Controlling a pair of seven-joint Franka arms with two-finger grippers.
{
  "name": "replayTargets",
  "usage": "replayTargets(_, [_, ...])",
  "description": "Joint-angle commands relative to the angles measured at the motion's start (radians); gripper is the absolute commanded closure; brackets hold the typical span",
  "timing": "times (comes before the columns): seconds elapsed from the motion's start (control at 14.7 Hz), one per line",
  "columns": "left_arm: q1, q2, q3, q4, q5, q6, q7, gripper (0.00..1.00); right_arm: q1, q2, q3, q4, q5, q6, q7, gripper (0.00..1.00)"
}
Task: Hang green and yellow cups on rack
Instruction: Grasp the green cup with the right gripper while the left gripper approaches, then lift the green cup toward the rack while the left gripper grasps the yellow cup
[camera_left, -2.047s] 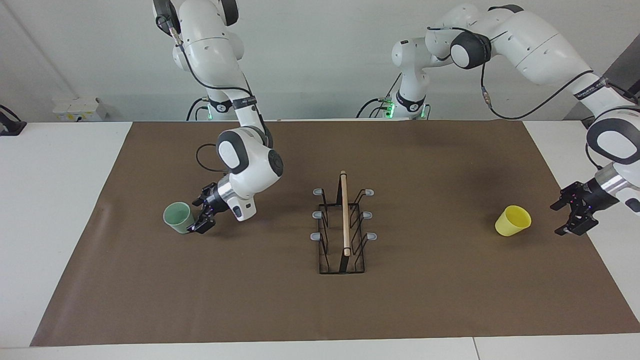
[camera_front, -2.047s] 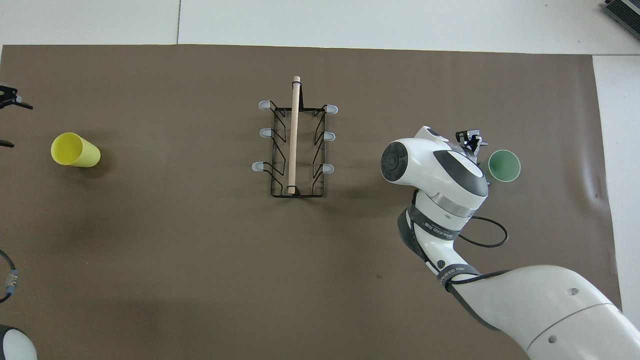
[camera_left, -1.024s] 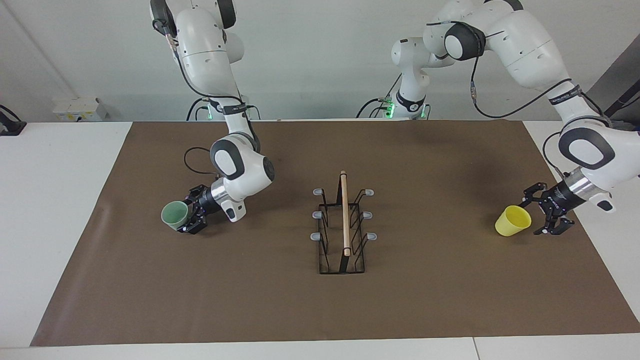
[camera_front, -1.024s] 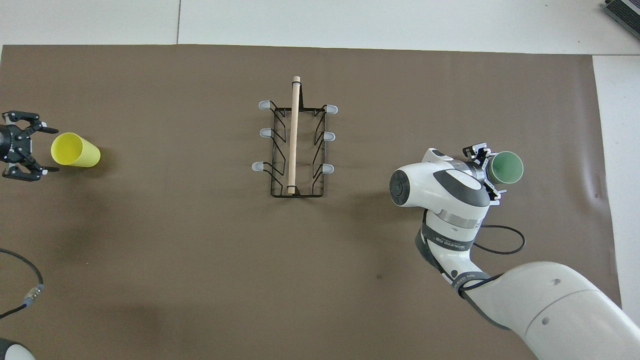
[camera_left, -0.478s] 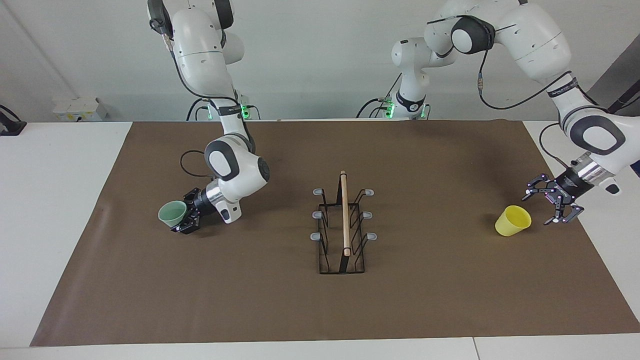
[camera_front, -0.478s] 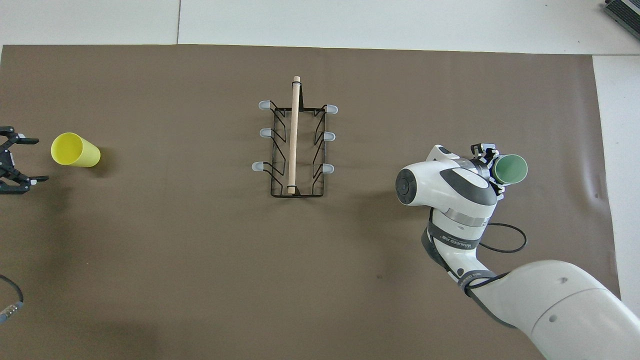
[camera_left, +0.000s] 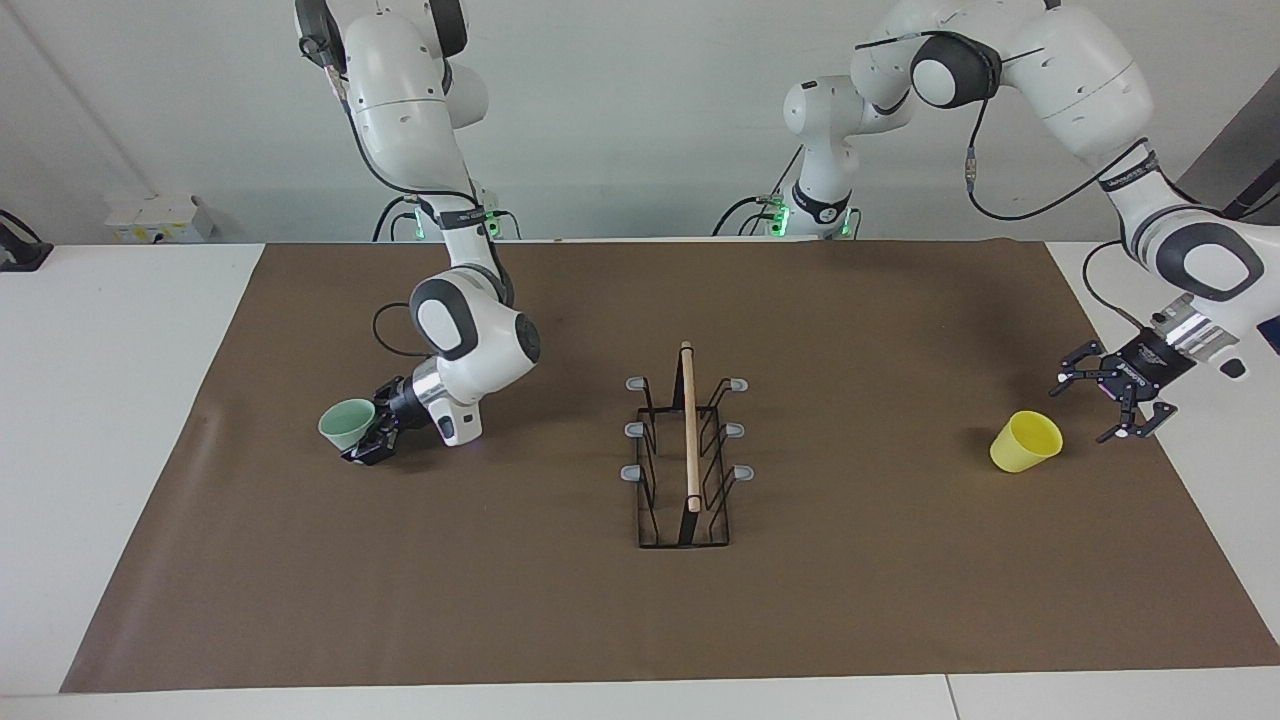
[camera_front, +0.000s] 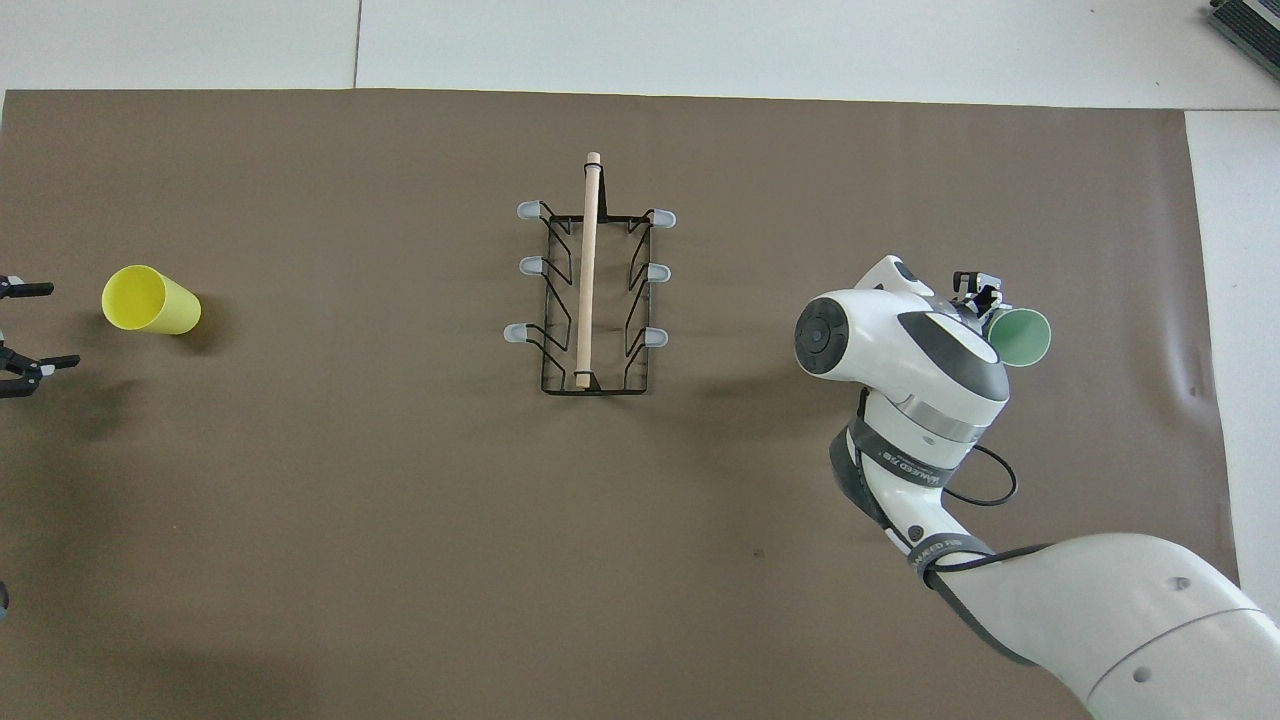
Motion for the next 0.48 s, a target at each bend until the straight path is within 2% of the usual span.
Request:
replayTargets(0.0, [0.091, 0.059, -0.082, 0.043, -0.07, -0.027, 0.012, 0.0, -0.041, -0.07, 0.015, 0.004, 0.137, -0.002, -0.055, 1.0])
replayTargets(0.14, [0.095, 0.058, -0.1, 0.018, -0.107, -0.016, 0.043, 0.0, -0.054, -0.109, 0.015, 0.003, 0.243, 0.048, -0.059, 1.0])
replayTargets(0.27, [0.09, 0.038, -0.103, -0.067, -0.186, -0.03, 0.144, 0.0, -0.057, -0.123, 0.015, 0.026, 0.32, 0.06, -0.092, 1.0])
replayTargets(0.41, [0.078, 0.009, -0.102, -0.159, -0.272, -0.022, 0.18, 0.0, -0.049, -0.133, 0.015, 0.056, 0.468, 0.059, -0.115, 1.0])
